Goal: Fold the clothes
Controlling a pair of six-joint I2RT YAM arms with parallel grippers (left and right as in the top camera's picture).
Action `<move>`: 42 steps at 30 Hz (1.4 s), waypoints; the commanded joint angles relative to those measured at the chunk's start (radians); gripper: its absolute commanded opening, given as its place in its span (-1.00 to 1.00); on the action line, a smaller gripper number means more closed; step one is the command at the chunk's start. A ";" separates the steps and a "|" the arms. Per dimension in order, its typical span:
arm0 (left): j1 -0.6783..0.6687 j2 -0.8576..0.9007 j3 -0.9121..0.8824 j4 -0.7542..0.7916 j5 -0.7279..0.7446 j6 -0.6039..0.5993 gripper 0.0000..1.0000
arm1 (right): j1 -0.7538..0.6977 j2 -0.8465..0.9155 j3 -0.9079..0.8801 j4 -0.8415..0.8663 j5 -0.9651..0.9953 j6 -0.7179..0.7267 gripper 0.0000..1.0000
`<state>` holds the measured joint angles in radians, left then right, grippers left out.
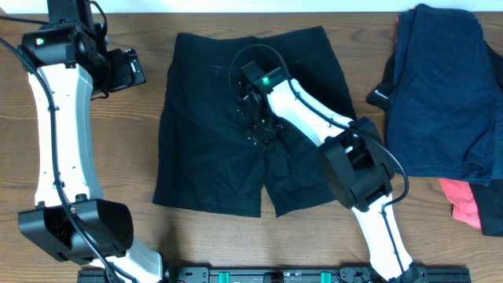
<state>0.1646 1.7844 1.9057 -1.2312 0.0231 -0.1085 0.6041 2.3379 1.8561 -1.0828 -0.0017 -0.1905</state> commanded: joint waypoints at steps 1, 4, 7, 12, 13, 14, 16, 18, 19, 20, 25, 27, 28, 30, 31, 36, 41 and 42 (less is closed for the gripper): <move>0.002 0.009 -0.004 -0.006 0.004 -0.013 0.96 | -0.053 0.021 -0.077 0.075 0.128 -0.154 0.97; 0.002 0.009 -0.004 -0.006 0.004 -0.013 0.96 | -0.080 0.021 -0.116 0.192 0.170 -0.277 0.99; 0.002 0.009 -0.004 -0.005 0.004 -0.013 0.96 | -0.118 0.021 -0.174 0.362 0.171 -0.452 0.99; 0.002 0.009 -0.004 0.005 0.004 -0.013 0.96 | -0.179 0.021 -0.274 0.635 0.171 -0.687 0.98; 0.002 0.010 -0.004 0.007 0.004 -0.013 0.96 | -0.192 0.021 -0.290 0.679 0.171 -0.728 0.98; 0.002 0.010 -0.004 0.010 0.004 -0.013 0.96 | -0.202 0.021 -0.299 0.703 0.171 -0.744 0.99; 0.002 0.010 -0.004 0.014 0.004 -0.013 0.96 | -0.215 0.021 -0.299 0.700 0.170 -0.739 0.98; 0.002 0.011 -0.004 0.016 0.004 -0.013 0.96 | -0.218 0.018 -0.298 0.669 0.169 -0.685 0.99; 0.002 0.012 -0.004 0.017 0.004 -0.013 0.96 | -0.215 0.018 -0.298 0.639 0.161 -0.634 0.99; 0.002 0.012 -0.004 0.017 0.004 -0.013 0.96 | -0.211 0.018 -0.298 0.615 0.149 -0.602 0.99; 0.002 0.015 -0.004 0.021 0.004 -0.013 0.96 | -0.167 0.018 -0.298 0.402 0.022 -0.360 0.99; 0.002 0.017 -0.004 0.021 0.004 -0.013 0.96 | -0.139 0.018 -0.293 0.306 -0.040 -0.257 0.99; 0.002 0.017 -0.004 0.021 0.004 -0.013 0.96 | -0.126 0.018 -0.287 0.256 -0.071 -0.219 0.99; 0.002 0.021 -0.004 0.021 0.004 -0.013 0.96 | -0.100 0.018 -0.277 0.174 -0.119 -0.170 0.98; 0.002 0.024 -0.004 0.021 0.004 -0.013 0.96 | -0.085 0.018 -0.266 0.122 -0.141 -0.143 0.99; 0.001 0.043 -0.004 0.021 0.004 -0.013 0.96 | -0.054 0.018 -0.176 -0.031 -0.152 -0.078 0.99; -0.006 0.074 -0.004 0.043 0.063 0.080 0.96 | -0.076 0.014 -0.005 -0.130 -0.255 -0.071 0.99; -0.009 0.083 -0.004 0.055 0.086 0.107 0.96 | -0.087 0.014 0.041 -0.151 -0.278 -0.071 0.99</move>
<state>0.1623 1.8397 1.9057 -1.1908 0.0467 -0.0807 0.5339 2.3116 1.8343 -1.2144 -0.1261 -0.2977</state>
